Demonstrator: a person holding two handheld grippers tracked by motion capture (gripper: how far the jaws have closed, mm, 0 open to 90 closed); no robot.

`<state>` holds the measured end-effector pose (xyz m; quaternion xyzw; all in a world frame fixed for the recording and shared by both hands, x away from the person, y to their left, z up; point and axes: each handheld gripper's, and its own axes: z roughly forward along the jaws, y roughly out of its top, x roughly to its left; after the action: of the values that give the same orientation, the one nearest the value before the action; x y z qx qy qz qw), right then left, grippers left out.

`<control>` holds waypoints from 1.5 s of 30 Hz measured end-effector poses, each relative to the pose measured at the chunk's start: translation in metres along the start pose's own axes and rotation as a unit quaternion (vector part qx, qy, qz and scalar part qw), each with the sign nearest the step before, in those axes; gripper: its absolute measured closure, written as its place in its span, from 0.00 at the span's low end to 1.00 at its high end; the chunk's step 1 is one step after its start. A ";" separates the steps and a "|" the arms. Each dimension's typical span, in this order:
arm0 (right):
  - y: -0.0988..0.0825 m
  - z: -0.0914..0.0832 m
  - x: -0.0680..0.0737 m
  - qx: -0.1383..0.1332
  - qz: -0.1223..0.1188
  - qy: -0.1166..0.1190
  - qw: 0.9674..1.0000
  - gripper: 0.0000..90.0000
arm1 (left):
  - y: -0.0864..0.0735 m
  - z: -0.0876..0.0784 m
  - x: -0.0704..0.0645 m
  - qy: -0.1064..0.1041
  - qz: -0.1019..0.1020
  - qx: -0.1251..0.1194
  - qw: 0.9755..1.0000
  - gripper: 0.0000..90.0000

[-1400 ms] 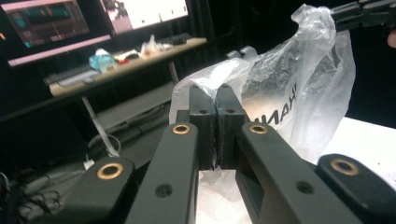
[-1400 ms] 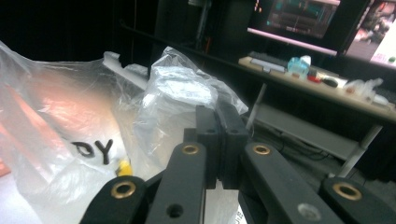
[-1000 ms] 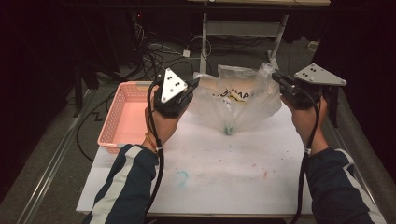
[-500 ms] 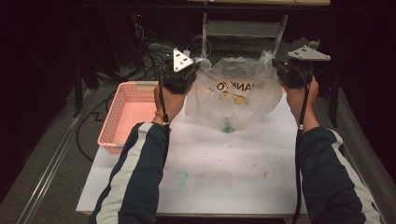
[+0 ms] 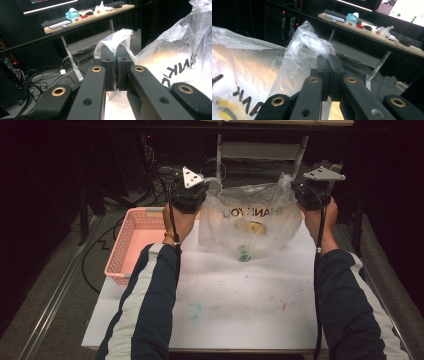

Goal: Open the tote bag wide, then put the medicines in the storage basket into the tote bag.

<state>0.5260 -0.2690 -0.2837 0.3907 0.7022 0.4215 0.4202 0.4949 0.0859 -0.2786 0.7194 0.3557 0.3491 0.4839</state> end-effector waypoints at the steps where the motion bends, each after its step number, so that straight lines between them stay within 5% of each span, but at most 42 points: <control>1: 0.001 0.000 -0.001 0.000 -0.003 0.001 1.000 1.00 | 0.003 -0.002 0.001 0.001 0.002 -0.001 1.000 0.95; 8: 0.013 -0.002 -0.004 -0.002 0.002 0.005 1.000 1.00 | 0.012 -0.006 0.000 0.006 0.007 -0.006 1.000 0.94; 20: -0.008 0.011 0.000 0.022 0.019 0.012 1.000 1.00 | -0.007 0.018 -0.010 0.000 -0.001 0.022 1.000 0.90; 29: -0.013 0.019 -0.002 0.035 0.012 -0.006 0.999 1.00 | -0.013 0.018 0.001 0.019 -0.026 0.018 0.999 0.59; 31: -0.014 0.020 -0.003 0.042 0.011 -0.008 0.999 1.00 | -0.015 0.014 0.006 0.009 -0.054 0.020 0.998 0.51; 34: -0.016 0.021 -0.007 0.051 -0.001 -0.021 0.998 1.00 | -0.015 0.004 0.015 0.012 -0.064 0.007 0.998 0.42; 40: -0.022 0.022 -0.015 0.064 0.010 -0.033 0.997 1.00 | -0.018 -0.004 0.022 0.033 -0.067 0.008 0.997 0.35; 45: -0.030 0.028 -0.022 0.082 0.014 -0.042 0.996 1.00 | -0.023 0.008 0.020 0.029 -0.062 0.030 0.997 0.35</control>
<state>0.5537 -0.2915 -0.3138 0.4507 0.7111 0.3513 0.4096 0.5073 0.1054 -0.2995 0.6994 0.4239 0.3280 0.4728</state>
